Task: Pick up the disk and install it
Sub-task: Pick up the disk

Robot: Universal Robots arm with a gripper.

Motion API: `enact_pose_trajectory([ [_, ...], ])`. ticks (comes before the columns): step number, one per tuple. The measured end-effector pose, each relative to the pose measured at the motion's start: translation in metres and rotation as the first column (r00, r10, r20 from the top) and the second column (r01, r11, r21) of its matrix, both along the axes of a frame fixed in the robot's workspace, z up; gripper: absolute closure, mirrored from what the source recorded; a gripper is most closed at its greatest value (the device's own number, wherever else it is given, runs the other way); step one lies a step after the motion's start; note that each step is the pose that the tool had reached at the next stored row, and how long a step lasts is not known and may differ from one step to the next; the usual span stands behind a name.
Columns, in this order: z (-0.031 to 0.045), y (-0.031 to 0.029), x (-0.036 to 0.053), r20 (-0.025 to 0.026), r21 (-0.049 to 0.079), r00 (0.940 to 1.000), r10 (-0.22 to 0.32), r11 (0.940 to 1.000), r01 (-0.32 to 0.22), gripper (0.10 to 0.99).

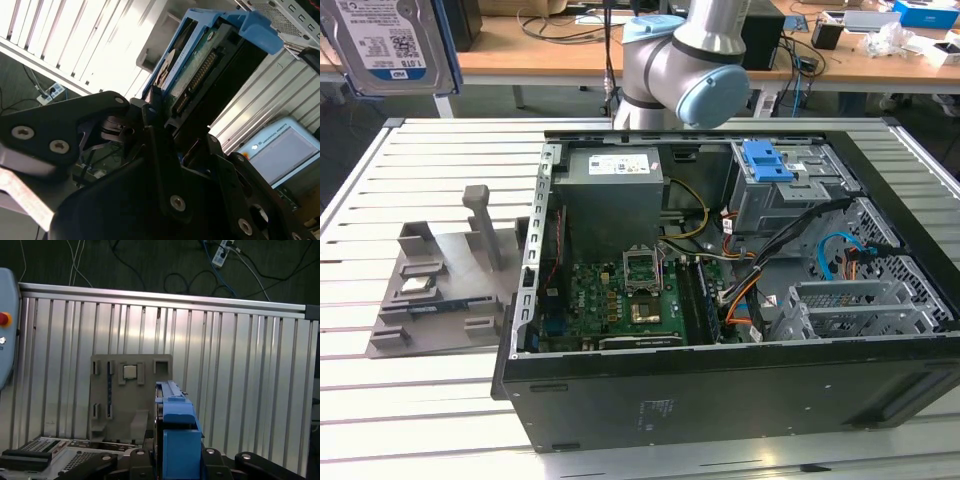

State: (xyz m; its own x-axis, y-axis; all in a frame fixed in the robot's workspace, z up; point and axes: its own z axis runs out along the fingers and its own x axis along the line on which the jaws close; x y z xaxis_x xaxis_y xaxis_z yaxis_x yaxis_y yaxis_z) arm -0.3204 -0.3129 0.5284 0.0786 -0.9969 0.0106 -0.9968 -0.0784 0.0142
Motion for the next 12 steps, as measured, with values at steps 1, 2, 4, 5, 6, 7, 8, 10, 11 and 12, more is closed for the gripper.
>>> enact_pose_trajectory([
  [1, -0.0001, 0.0, 0.007, 0.0001, 0.0, 1.0, 0.0, 1.0, 0.0, 0.718],
  [2, -0.0001, 0.0, 0.0104, 0.0002, 0.0, 1.0, 0.0, 1.0, 0.0, 0.718],
  [4, 0.0, -0.0001, 0.0179, 0.0001, 0.0, 1.0, 0.0, 1.0, 0.0, 0.718],
  [5, 0.0, 0.0, 0.0216, 0.0001, 0.0, 1.0, 0.0, 1.0, 0.0, 0.718],
  [6, 0.0, 0.0, 0.025, 0.0001, 0.0, 1.0, 0.0, 1.0, 0.0, 0.718],
  [7, -0.0001, 0.0, 0.0296, 0.0001, 0.0, 1.0, 0.0, 1.0, 0.0, 0.718],
  [8, -0.0001, 0.0, 0.034, 0.0001, 0.0, 1.0, 0.0, 1.0, 0.0, 0.718],
  [10, 0.0, 0.0, 0.0409, 0.0001, 0.0, 1.0, 0.0, 1.0, 0.0, 0.718],
  [11, 0.0, -0.0001, 0.0444, 0.0, 0.0, 1.0, 0.0, 1.0, 0.0, 0.718],
  [12, 0.0, 0.0, 0.0484, 0.0001, 0.0, 1.0, 0.0, 1.0, 0.0, 0.718],
])
